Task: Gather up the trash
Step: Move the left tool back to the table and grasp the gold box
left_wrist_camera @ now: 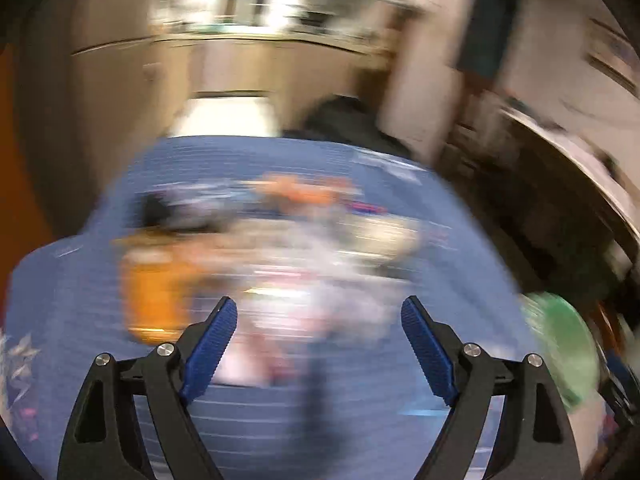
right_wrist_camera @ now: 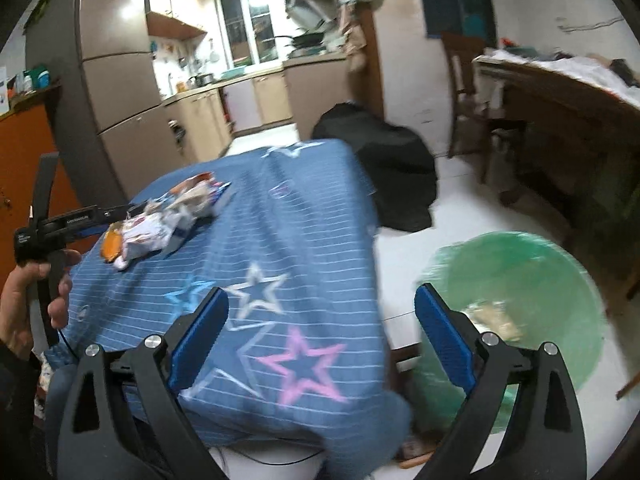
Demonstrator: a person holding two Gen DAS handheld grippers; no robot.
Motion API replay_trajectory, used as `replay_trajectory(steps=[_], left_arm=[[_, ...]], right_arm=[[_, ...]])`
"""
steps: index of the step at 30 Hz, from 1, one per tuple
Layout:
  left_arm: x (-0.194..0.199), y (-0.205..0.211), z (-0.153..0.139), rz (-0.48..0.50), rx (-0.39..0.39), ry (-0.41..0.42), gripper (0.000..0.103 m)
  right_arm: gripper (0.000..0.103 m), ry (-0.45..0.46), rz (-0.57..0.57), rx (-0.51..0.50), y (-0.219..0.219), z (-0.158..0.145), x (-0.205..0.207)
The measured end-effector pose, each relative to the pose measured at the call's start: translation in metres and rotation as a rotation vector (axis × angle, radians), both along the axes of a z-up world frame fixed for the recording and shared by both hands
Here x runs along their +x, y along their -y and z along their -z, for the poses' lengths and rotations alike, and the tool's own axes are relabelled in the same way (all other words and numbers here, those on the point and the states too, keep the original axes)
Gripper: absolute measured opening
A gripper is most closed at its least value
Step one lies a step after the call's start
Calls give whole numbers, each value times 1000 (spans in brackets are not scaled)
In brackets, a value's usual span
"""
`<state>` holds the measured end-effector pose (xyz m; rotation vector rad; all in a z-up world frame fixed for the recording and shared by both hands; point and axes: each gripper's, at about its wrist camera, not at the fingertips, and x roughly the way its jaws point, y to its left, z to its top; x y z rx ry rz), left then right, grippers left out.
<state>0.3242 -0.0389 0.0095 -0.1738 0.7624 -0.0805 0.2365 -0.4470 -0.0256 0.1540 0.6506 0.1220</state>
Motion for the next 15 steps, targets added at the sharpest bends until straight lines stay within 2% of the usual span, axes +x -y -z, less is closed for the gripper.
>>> replay_trajectory(steps=[4, 6, 9, 13, 15], left_arm=[[11, -87, 23, -177, -26, -64, 84], [20, -113, 38, -200, -56, -111, 84], [31, -125, 51, -188, -102, -152, 84], [37, -123, 48, -181, -81, -139, 83], [39, -116, 48, -167, -25, -134, 71]], right_arm=[[91, -14, -58, 14, -34, 5, 14], [91, -23, -89, 9, -51, 8, 21], [91, -43, -129, 15, -68, 12, 35], [91, -66, -186, 56, -86, 17, 50], [91, -77, -207, 73, -96, 16, 61]])
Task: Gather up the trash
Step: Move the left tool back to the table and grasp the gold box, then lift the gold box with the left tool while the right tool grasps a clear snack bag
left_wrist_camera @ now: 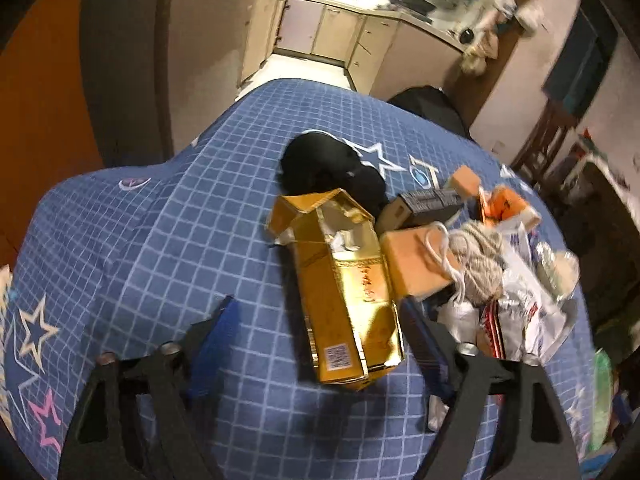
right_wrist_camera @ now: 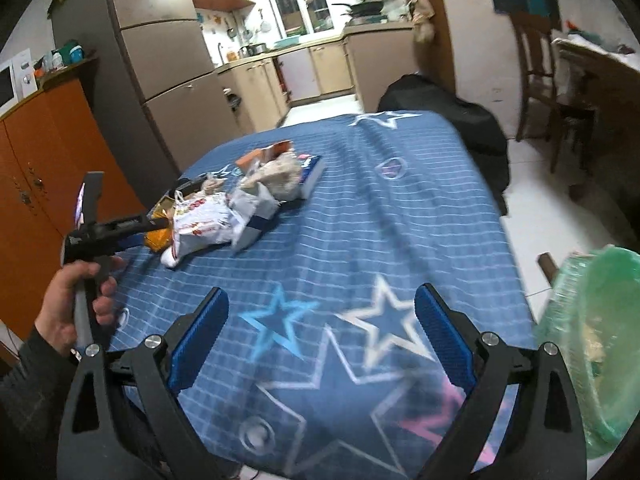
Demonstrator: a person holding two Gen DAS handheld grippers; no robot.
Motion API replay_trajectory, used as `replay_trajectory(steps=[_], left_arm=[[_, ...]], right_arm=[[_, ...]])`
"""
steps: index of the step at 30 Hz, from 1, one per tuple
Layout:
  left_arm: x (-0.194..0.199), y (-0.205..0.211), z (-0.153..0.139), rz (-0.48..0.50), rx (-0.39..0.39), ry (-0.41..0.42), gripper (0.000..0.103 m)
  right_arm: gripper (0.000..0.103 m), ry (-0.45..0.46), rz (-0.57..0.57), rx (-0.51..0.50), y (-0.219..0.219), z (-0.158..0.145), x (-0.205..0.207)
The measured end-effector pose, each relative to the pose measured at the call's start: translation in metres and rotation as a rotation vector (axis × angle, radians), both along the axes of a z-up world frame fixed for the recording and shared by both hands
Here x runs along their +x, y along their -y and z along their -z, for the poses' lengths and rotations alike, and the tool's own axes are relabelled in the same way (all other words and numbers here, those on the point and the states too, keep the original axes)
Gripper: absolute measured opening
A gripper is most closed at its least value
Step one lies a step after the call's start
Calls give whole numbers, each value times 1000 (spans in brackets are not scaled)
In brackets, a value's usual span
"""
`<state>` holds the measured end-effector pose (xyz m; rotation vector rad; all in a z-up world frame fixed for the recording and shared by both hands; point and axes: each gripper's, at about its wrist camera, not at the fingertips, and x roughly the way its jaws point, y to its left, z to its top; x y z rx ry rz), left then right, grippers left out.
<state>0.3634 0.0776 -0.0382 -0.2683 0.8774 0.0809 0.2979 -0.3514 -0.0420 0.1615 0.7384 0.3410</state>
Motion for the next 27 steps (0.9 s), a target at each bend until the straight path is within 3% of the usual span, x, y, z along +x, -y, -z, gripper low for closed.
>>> replay_trajectory(steps=[2, 3, 9, 16, 23, 24, 27], left_arm=[[3, 9, -1, 15, 23, 12, 59], [3, 11, -1, 27, 13, 19, 46], [-11, 20, -9, 62, 31, 37, 29], [-55, 4, -15, 61, 13, 73, 25], [-58, 5, -18, 79, 9, 84, 25], [-56, 4, -16, 79, 6, 80, 25], [-53, 3, -10, 78, 5, 69, 25]], right_arm=[[91, -1, -27, 15, -10, 0, 10], [91, -5, -37, 24, -14, 1, 15], [88, -53, -83, 112, -38, 7, 47], [86, -92, -85, 157, -55, -2, 106], [86, -174, -42, 106, -80, 1, 167], [84, -202, -38, 91, -83, 6, 172], [59, -240, -28, 68, -88, 16, 179]])
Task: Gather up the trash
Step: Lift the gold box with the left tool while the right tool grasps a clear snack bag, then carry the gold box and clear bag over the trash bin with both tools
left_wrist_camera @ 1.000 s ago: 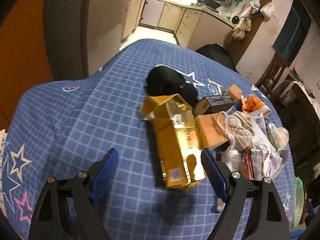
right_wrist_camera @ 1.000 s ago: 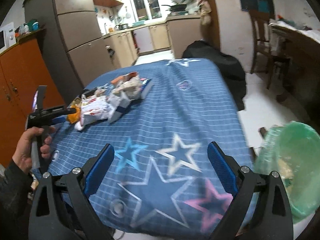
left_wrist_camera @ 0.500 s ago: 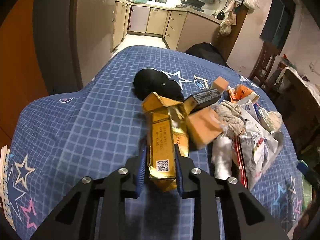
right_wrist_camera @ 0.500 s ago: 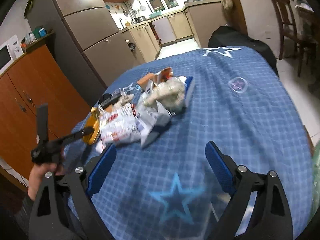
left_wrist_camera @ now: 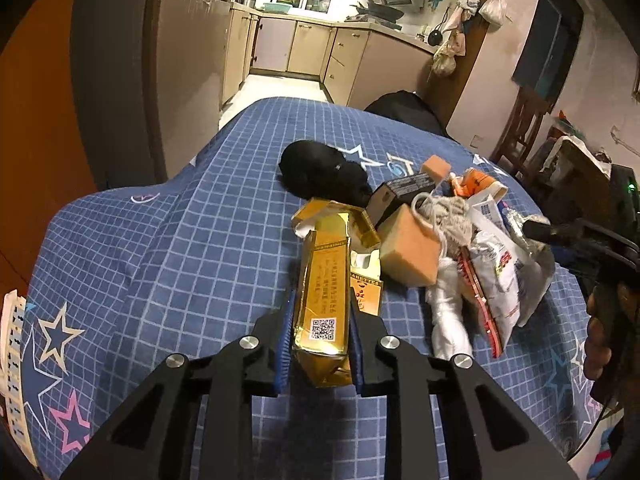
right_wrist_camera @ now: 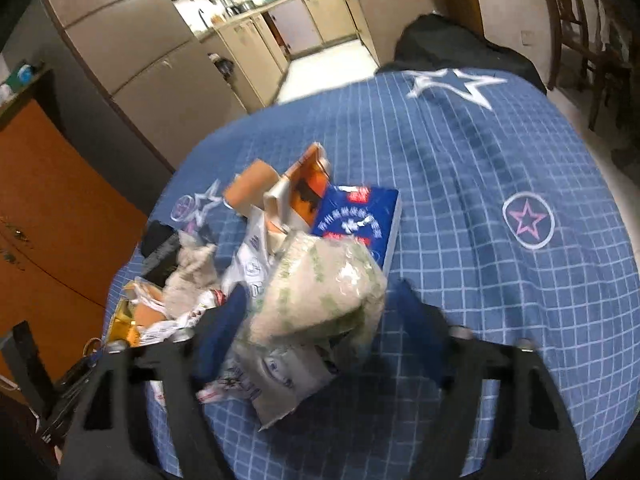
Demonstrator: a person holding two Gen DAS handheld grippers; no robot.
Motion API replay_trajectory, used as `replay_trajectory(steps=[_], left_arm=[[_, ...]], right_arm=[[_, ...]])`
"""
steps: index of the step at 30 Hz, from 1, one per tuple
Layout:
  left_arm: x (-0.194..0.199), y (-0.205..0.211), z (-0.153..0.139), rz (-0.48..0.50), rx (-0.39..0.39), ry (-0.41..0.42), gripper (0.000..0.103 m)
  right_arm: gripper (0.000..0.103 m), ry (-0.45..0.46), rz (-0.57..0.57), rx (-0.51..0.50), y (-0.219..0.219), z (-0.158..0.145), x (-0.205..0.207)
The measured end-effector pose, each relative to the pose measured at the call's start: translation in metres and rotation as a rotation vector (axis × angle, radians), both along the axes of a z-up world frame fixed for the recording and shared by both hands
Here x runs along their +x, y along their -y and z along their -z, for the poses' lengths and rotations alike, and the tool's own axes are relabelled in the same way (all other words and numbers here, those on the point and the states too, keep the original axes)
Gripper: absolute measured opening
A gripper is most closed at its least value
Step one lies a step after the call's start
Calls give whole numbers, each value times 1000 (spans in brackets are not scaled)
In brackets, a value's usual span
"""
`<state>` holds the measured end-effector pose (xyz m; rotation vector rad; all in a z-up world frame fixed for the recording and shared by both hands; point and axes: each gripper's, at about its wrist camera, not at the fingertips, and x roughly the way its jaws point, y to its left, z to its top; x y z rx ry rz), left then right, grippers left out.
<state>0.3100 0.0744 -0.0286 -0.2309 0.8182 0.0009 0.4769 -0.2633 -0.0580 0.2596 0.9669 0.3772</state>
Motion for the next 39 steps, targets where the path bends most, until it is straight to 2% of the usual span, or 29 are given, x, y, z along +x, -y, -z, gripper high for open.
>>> replay_trajectory(steps=[7, 12, 16, 24, 32, 39], left_arm=[[-8, -2, 3, -14, -14, 13, 25], [-24, -8, -4, -25, -26, 54, 24], [-40, -11, -21, -41, -9, 105, 24], [-68, 5, -55, -3, -20, 200, 24], [-76, 71, -94, 117, -11, 318, 24], [-70, 154, -114, 256, -13, 375, 24]], right_arm=[[51, 80, 9, -32, -1, -10, -26], [51, 219, 24, -64, 7, -30, -65], [51, 316, 39, -111, 10, -41, -102], [51, 424, 56, -166, 15, -60, -150], [51, 482, 85, -274, 25, -81, -188], [51, 507, 178, -330, 65, -96, -205]])
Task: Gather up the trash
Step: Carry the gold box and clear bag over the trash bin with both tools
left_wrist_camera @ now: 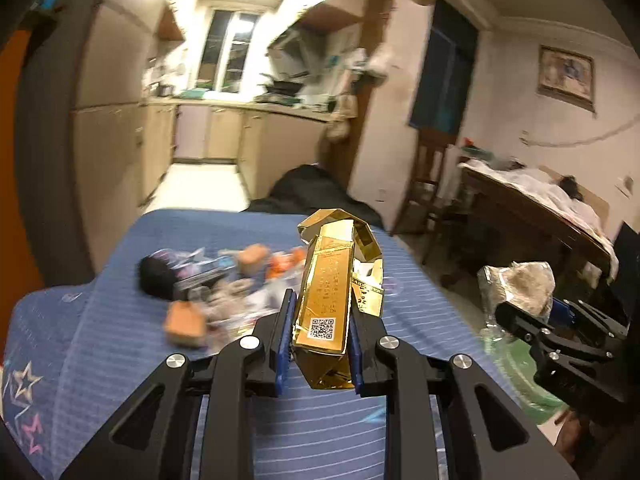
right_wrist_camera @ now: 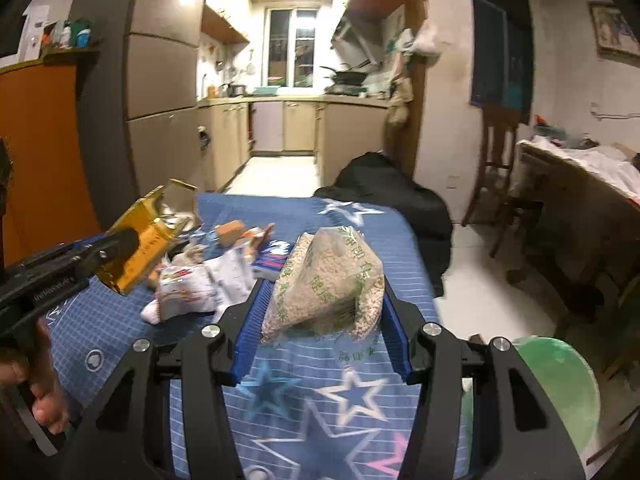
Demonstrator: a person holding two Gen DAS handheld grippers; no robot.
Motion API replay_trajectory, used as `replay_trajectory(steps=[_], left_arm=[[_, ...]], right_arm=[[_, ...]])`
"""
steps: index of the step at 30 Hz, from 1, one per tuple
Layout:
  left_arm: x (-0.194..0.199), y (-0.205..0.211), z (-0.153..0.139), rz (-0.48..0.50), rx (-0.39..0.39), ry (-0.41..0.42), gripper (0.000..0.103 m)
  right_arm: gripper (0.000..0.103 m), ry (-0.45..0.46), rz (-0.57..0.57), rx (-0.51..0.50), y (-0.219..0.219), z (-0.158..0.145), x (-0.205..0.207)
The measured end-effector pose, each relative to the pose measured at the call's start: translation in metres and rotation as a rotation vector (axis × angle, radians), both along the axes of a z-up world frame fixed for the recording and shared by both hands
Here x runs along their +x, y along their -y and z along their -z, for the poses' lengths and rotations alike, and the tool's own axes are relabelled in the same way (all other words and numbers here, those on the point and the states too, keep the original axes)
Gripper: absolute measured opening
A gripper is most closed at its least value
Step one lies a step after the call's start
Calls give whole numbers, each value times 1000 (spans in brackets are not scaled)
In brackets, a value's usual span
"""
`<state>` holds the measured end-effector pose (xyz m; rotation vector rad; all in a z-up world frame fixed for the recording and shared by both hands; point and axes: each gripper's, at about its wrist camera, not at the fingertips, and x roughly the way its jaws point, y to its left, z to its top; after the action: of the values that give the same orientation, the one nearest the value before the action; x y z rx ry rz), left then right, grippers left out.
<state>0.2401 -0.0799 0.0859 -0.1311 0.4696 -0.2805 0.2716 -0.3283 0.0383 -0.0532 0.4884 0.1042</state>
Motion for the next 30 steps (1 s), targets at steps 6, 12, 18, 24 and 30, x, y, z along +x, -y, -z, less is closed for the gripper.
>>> replay_trajectory(steps=[6, 12, 18, 24, 30], left_arm=[[-1, 85, -16, 151, 13, 40, 24], [0, 166, -21, 276, 21, 54, 24], [2, 228, -17, 361, 23, 45, 24], [8, 272, -11, 423, 30, 32, 24], [14, 312, 4, 497, 57, -14, 24]], right_arm=[[51, 20, 111, -13, 49, -8, -12], [51, 13, 224, -21, 104, -7, -23], [51, 0, 331, -23, 159, -5, -34], [51, -35, 403, -20, 199, 4, -44], [51, -78, 454, 33, 236, 16, -56]])
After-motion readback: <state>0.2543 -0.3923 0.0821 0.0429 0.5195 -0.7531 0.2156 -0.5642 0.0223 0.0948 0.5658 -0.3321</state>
